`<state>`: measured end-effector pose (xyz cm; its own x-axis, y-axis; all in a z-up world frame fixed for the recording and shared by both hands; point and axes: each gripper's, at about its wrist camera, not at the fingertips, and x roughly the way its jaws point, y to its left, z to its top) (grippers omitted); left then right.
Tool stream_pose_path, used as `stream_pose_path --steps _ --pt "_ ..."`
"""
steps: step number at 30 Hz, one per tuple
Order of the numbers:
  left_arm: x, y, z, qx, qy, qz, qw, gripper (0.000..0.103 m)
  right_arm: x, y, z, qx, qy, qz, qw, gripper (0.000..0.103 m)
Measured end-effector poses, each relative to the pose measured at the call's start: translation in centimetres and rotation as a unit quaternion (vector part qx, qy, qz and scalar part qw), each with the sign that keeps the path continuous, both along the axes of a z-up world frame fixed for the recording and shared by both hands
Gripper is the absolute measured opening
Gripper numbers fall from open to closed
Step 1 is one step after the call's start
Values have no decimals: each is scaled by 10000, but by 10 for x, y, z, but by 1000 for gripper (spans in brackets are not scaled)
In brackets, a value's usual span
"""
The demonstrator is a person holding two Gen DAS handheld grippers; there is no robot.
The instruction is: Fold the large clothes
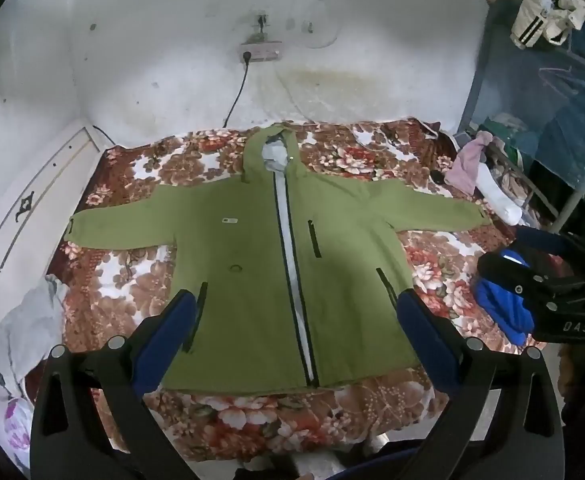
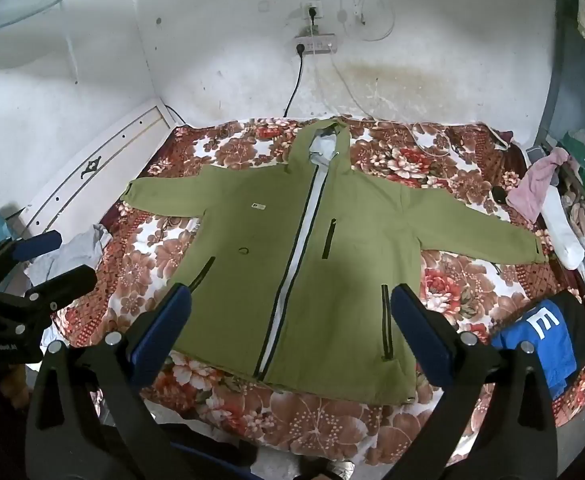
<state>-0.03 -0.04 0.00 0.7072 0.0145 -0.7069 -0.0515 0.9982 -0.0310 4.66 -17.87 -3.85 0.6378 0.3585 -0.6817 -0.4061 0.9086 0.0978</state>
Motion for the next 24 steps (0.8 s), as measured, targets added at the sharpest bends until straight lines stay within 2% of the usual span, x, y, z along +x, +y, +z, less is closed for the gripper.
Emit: stream_pose_path --steps 11,24 --pt "6 14 7 51 71 81 9999 98 7 3 -5 41 47 15 10000 98" --pt "13 9 -4 87 158 147 9997 98 18 -1 -7 -5 28 98 9999 98"
